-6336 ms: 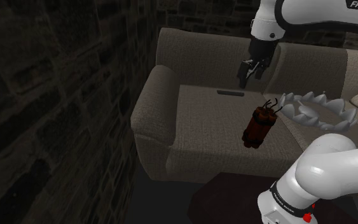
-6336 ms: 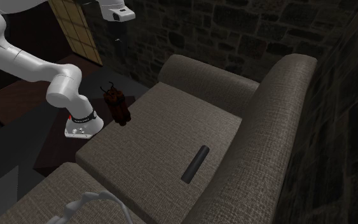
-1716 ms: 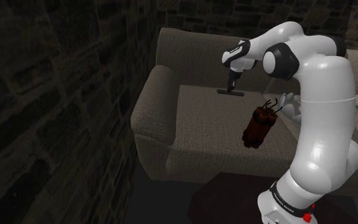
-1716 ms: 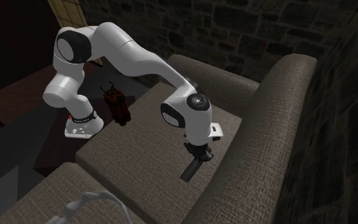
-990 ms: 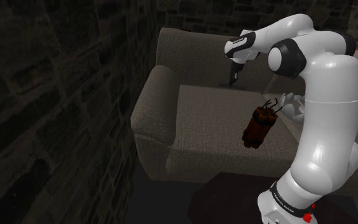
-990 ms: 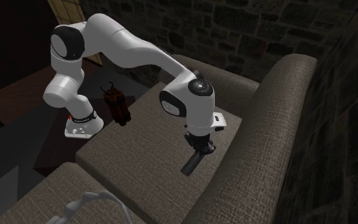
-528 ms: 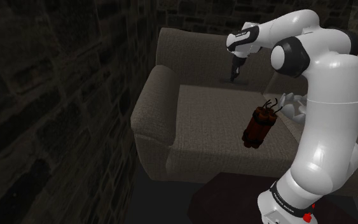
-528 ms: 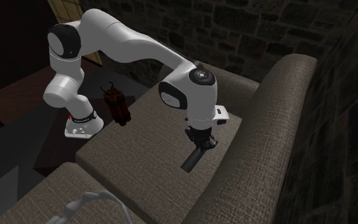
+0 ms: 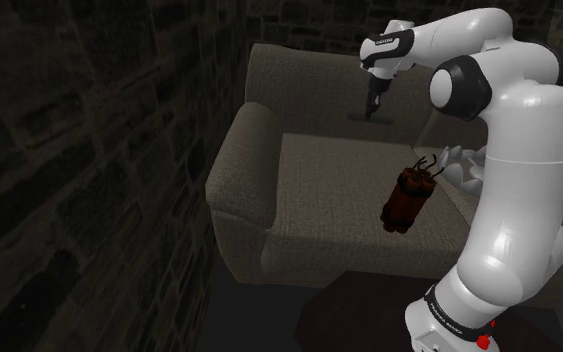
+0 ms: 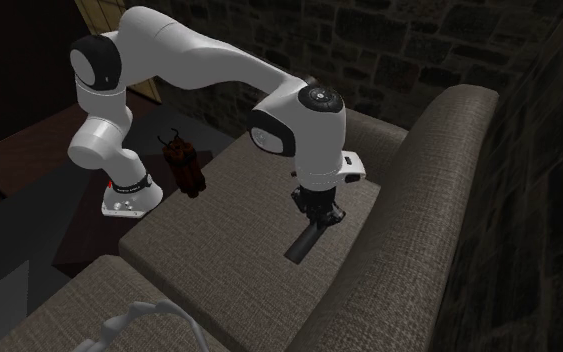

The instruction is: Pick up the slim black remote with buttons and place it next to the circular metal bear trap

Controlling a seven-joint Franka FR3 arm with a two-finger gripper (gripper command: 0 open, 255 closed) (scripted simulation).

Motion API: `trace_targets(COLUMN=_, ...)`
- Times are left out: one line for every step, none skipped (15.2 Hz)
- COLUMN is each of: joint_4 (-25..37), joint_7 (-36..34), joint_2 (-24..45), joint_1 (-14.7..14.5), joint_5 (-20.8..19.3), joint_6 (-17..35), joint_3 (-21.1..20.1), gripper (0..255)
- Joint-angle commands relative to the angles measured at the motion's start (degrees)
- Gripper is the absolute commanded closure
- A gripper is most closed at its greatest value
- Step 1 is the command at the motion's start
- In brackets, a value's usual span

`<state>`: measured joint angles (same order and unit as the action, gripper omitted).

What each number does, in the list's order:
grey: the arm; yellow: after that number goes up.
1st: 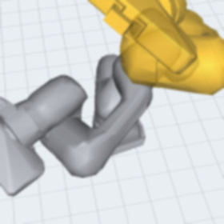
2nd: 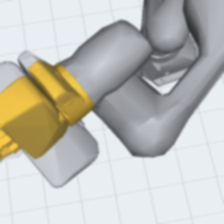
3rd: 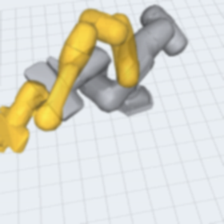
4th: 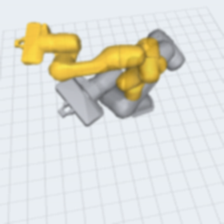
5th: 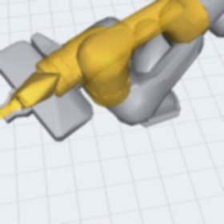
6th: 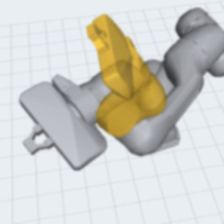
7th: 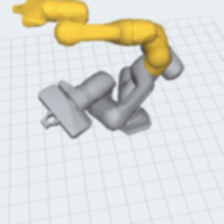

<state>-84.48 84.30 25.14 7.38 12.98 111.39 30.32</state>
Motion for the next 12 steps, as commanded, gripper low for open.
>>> trace_targets(joint_4=1.28, joint_7=-0.17, joint_2=-0.35, joint_1=0.05, joint_5=-0.24, joint_6=-1.58, joint_3=0.13, gripper=255)
trace_targets(joint_4=1.96, joint_7=-0.23, joint_2=-0.42, joint_1=0.11, joint_5=-0.31, joint_6=-2.31, joint_3=0.17, gripper=255)
trace_targets(joint_4=2.66, joint_7=-0.29, joint_2=-0.47, joint_1=0.17, joint_5=-0.37, joint_6=-3.05, joint_3=0.21, gripper=255)
trace_targets(joint_4=2.89, joint_7=-0.31, joint_2=-0.5, joint_1=0.19, joint_5=-0.39, joint_6=-3.31, joint_3=0.23, gripper=255)
trace_targets(joint_4=0.08, joint_7=0.31, joint_2=-2.44, joint_1=-0.04, joint_5=-1.06, joint_6=-2.31, joint_3=0.7, gripper=255)
trace_targets(joint_4=-2.59, joint_7=0.92, joint_2=-4.32, joint_1=-0.24, joint_5=-1.75, joint_6=-1.39, joint_3=1.19, gripper=255)
trace_targets(joint_4=-5.11, joint_7=1.5, joint_2=-6.15, joint_1=-0.38, joint_5=-2.46, joint_6=-0.53, joint_3=1.67, gripper=255)
trace_targets(joint_4=-7.5, joint_7=2.06, joint_2=-7.93, joint_1=-0.47, joint_5=-3.18, joint_6=0.25, joint_3=2.14, gripper=255)
trace_targets(joint_4=-9.76, joint_7=2.61, joint_2=-9.66, joint_1=-0.51, joint_5=-3.92, joint_6=0.98, joint_3=2.62, gripper=255)
trace_targets(joint_4=-11.91, joint_7=3.15, joint_2=-11.35, joint_1=-0.5, joint_5=-4.68, joint_6=1.65, joint_3=3.08, gripper=255)
trace_targets(joint_4=-13.96, joint_7=3.67, joint_2=-13.01, joint_1=-0.44, joint_5=-5.46, joint_6=2.26, joint_3=3.54, gripper=255)
trace_targets(joint_4=-15.9, joint_7=4.19, joint_2=-14.63, joint_1=-0.34, joint_5=-6.26, joint_6=2.82, joint_3=4.0, gripper=255)
